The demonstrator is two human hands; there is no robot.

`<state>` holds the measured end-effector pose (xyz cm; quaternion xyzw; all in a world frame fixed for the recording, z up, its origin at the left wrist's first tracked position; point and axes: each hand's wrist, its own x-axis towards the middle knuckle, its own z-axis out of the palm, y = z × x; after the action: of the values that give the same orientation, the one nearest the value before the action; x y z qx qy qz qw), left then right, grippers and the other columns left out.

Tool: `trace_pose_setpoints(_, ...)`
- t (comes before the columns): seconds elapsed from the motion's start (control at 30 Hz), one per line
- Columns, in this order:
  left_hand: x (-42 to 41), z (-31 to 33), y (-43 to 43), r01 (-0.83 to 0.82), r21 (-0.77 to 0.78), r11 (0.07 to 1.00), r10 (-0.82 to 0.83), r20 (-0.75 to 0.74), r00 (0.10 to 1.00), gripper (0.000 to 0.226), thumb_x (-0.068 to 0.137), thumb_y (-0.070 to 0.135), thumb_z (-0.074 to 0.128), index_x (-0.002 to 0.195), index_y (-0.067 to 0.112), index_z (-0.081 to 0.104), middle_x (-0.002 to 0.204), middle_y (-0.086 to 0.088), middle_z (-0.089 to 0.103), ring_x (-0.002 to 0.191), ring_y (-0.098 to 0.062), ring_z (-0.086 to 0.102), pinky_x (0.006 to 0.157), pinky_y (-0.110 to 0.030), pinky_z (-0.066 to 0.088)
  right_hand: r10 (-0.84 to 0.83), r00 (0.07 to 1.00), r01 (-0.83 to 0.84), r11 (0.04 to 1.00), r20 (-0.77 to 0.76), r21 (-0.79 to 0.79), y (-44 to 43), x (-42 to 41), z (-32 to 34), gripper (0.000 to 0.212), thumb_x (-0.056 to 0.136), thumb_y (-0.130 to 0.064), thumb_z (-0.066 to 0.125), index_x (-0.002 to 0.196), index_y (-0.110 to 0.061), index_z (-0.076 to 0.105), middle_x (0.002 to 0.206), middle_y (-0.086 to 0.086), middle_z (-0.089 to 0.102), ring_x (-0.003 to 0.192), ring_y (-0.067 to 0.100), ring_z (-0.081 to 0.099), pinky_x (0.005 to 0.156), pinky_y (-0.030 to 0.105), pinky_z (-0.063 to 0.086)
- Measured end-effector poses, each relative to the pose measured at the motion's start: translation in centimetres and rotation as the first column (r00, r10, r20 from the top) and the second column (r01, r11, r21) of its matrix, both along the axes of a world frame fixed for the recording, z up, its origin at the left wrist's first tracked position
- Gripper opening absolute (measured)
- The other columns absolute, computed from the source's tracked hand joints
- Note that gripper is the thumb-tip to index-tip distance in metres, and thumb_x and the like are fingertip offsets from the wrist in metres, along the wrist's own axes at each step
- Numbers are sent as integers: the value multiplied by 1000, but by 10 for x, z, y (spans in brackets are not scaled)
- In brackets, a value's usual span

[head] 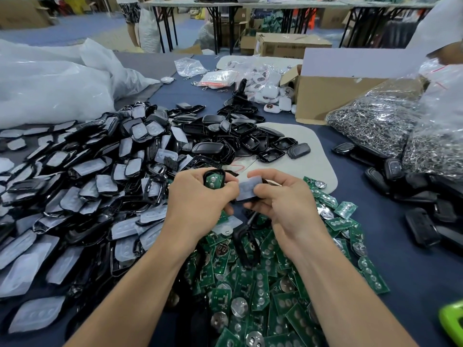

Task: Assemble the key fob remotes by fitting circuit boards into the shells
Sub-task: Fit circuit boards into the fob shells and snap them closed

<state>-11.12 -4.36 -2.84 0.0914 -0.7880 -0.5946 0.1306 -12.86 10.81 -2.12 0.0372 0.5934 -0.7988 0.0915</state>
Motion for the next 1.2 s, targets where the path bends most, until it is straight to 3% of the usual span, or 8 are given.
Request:
trace_pose_setpoints(0.1,1,2,1,29,34,999,-29,-1,1000,9,70,23,76,74,29,80,56,-3,70,48,-19,69,41,-16,41,-43,999,44,998,-9,53,0,0,0,37,89,19,57,83,-11,77,82,10,76,70,23,75,63,32,64)
trace_pose_setpoints(0.23,3,4,2,18,62,998,-18,2,1000,13,75,15,82,74,27,81,58,0,71,49,-20,70,42,-16,43,-195,979,201,959,-51,197,1,-2,-6,29,81,8,75,92,-20,77,99,4,78,93,27,76,85,48,64)
trace_pose_setpoints(0.4,3,6,3,-47,46,998,48,-30,998,20,80,11,84,75,29,81,60,1,72,50,-17,70,43,-19,43,-216,973,227,959,-85,168,2,-1,-4,23,78,1,82,86,-20,74,79,1,78,73,17,73,81,44,65)
trace_pose_setpoints(0.6,4,6,5,-92,46,995,95,-79,992,20,79,17,83,76,37,81,63,4,74,54,-18,74,48,-19,49,-249,953,286,928,-172,239,3,-2,-4,22,72,-8,85,81,-26,77,87,-3,79,83,14,74,83,44,62)
trace_pose_setpoints(0.73,5,6,5,-75,46,996,79,-88,993,24,81,14,84,77,37,81,66,6,76,54,-17,74,49,-20,52,-187,969,222,946,-161,235,-1,-2,-3,21,80,-9,84,75,-29,81,87,-4,80,84,19,76,86,45,63)
trace_pose_setpoints(0.9,5,7,6,-61,91,994,66,-59,996,26,84,7,85,77,32,82,69,3,77,58,-18,76,44,-16,48,-156,987,158,986,-51,56,-1,-6,-4,22,90,3,74,75,-14,77,80,6,75,78,19,71,79,34,65)
trace_pose_setpoints(1.07,5,7,6,-36,112,993,41,-42,998,24,83,7,85,76,31,83,70,2,77,57,-10,69,48,-20,52,-165,986,167,985,-36,49,2,-8,-5,36,92,4,71,63,-18,73,74,4,73,70,14,71,65,24,60)
trace_pose_setpoints(1.2,5,7,4,-26,118,993,29,-22,999,23,83,9,86,78,31,83,75,2,78,58,-13,70,52,-24,56,-179,984,179,983,-12,45,6,-10,-3,30,91,6,71,67,-13,70,78,10,73,72,18,71,64,24,60)
